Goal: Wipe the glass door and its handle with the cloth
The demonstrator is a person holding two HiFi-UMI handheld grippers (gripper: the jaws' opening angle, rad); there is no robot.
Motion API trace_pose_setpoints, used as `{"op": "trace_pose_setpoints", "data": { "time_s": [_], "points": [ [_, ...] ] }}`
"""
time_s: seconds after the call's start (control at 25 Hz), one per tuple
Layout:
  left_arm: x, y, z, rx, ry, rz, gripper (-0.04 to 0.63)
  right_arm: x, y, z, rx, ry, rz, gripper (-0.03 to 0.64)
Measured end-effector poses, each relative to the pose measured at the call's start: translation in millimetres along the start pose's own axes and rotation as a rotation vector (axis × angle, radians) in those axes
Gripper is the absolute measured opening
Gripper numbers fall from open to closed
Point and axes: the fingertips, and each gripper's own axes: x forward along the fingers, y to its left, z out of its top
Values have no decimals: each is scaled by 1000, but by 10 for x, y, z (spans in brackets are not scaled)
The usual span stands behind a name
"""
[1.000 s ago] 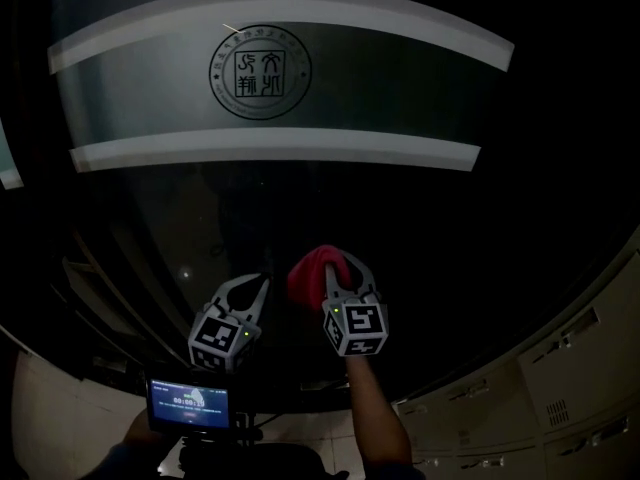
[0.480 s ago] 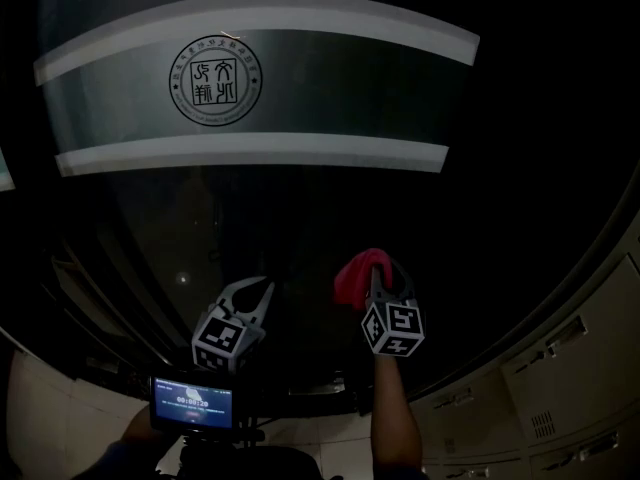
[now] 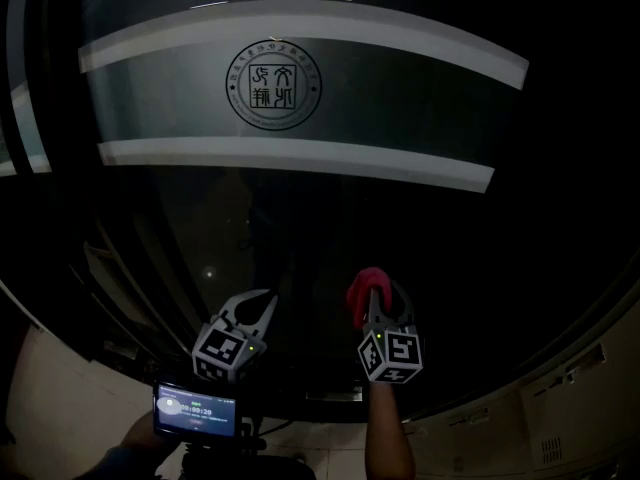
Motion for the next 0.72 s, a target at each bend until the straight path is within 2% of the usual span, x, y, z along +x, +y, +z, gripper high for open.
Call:
{"op": "trace_pose_setpoints", "data": {
  "time_s": [0.12, 0.28, 0.44, 0.56, 0.72],
  "points": [
    [-288, 160, -130, -4, 34, 25, 15, -20, 599, -77, 34, -7, 84, 29],
    [-756, 451, -229, -48, 45, 58, 15, -22, 1545, -156, 79, -6, 221, 29],
    [-1374, 841, -307, -77, 30, 83, 14, -126, 2613, -213, 41, -1, 331, 29],
    [-1933, 1222, -430, -50, 26, 92, 15, -200, 3417, -353, 55, 2, 363, 29],
    [-2794, 1809, -661, -32, 31, 99, 14, -325, 4401, -512, 86, 4, 329, 29]
  ]
}}
